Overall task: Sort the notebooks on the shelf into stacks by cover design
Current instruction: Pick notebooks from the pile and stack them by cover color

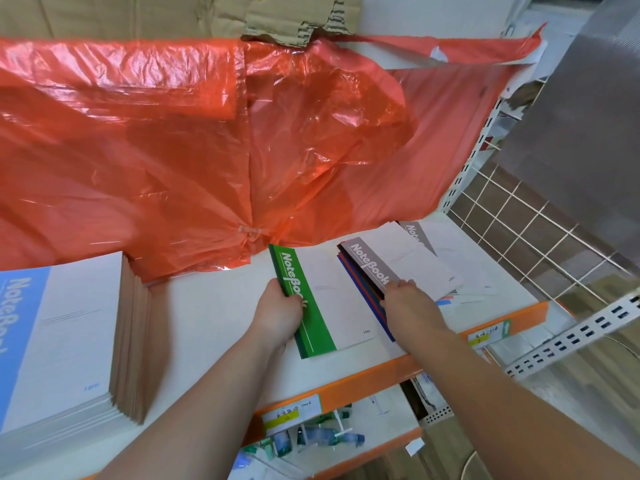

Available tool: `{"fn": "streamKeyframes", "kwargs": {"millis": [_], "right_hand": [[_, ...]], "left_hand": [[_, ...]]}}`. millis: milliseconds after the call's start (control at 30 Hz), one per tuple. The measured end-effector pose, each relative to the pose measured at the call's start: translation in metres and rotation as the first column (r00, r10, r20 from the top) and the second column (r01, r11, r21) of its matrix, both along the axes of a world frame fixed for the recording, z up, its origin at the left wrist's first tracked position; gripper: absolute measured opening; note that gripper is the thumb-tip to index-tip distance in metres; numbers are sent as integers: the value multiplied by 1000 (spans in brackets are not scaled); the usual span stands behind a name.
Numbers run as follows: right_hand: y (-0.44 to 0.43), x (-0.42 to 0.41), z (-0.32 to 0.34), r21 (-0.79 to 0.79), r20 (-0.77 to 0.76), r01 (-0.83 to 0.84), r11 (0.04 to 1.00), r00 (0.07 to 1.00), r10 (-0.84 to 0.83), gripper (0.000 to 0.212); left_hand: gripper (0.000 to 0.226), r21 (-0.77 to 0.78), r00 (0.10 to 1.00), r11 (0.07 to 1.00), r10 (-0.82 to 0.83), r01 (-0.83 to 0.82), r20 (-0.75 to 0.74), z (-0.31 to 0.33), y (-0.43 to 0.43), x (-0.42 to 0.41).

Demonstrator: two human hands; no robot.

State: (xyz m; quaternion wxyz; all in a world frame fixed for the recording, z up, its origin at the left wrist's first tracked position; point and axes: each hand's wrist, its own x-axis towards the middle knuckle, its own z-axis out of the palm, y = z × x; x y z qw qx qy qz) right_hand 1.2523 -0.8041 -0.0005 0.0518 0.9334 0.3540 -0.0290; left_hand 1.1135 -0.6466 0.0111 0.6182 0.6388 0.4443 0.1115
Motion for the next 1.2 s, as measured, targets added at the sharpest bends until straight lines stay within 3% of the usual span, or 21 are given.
{"fn": "streamKeyframes", "kwargs": {"millis": [200,333,400,467,533,600,733,900,1067,1200], "right_hand": [[8,-20,26,9,-45,-33,999,998,34,31],[32,-49,43,140,-16,-168,976,985,172,32],[42,-70,41,213,-71,-268,940,955,288,32],[44,-80,34,304,-178,-299,904,915,362,26],[42,-71,28,350,-203,-244,905,923,328,20],[36,-47,19,302,-122,-166,939,970,210,16],[12,-7,1,-25,-50,112,993,992,-113,50],[5,-8,-4,60,-72,43,997,997,-39,35],[9,-19,13,5,-71,44,999,997,-44,32],[22,-34,32,40,-27,-50,998,998,51,32]], "left_hand": [[23,-12,1000,1000,-6,6,26,1,0,-1],[12,-97,993,995,43,-32,111,-2,-3,0],[18,-143,987,989,63,-42,150,-3,-4,0],[19,-105,989,994,37,-22,141,-5,-3,1],[23,-31,995,1000,5,-2,98,-7,-1,0],[29,-37,997,999,-4,7,72,-8,3,-2],[32,-55,999,998,1,1,48,-15,7,-6],[32,-41,998,999,5,-2,58,-12,8,-6],[33,-14,999,1000,-17,17,42,-9,7,-7],[24,-19,997,1000,4,-3,71,-5,5,-8]]}}
